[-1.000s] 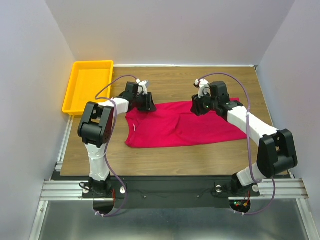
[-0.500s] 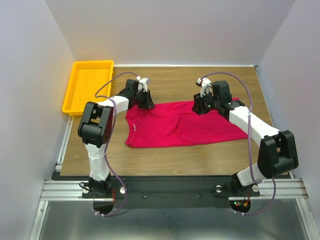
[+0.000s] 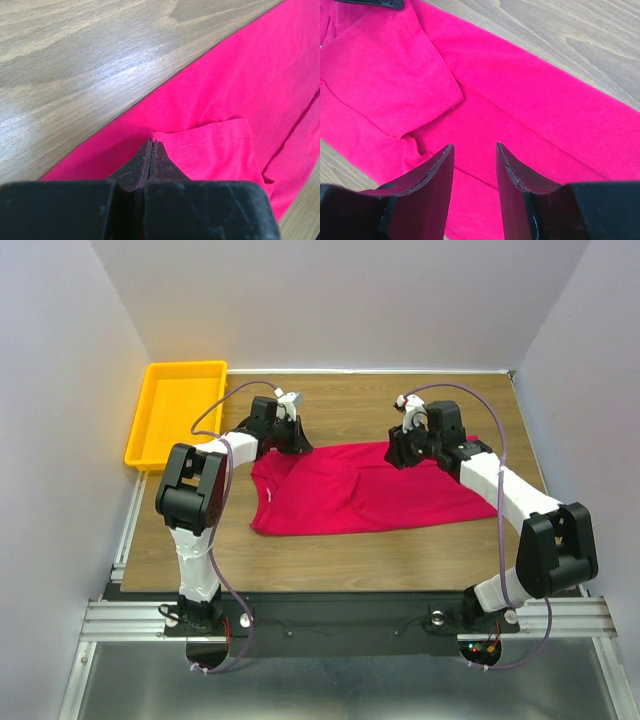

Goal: Fold and stack the t-shirts
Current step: Fold the tshirt

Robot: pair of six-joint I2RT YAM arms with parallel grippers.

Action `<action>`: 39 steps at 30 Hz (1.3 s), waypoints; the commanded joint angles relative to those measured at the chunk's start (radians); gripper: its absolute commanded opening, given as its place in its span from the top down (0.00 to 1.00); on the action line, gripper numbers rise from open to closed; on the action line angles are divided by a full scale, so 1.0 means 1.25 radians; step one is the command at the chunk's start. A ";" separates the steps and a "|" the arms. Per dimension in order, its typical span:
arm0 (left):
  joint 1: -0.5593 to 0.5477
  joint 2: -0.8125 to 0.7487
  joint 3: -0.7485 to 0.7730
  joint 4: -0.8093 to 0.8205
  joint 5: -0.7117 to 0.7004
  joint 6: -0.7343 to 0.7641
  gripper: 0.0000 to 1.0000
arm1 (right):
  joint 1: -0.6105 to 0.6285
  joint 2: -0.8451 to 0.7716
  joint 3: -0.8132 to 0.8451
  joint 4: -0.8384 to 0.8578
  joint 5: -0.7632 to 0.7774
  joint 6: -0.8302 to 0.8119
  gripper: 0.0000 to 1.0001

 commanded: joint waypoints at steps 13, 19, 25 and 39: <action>-0.003 -0.101 0.008 -0.033 -0.279 0.012 0.63 | -0.012 -0.029 0.000 0.017 -0.013 -0.002 0.55; -0.003 -0.280 -0.073 0.001 -0.321 0.028 0.59 | -0.017 -0.040 0.001 0.001 -0.022 -0.020 0.55; -0.001 -0.562 -0.297 0.020 -0.311 -0.052 0.43 | -0.112 -0.064 0.004 -0.052 0.001 -0.033 0.55; 0.029 -0.984 -0.706 -0.143 -0.343 -0.449 0.32 | -0.236 0.057 0.072 -0.195 -0.242 -0.196 0.34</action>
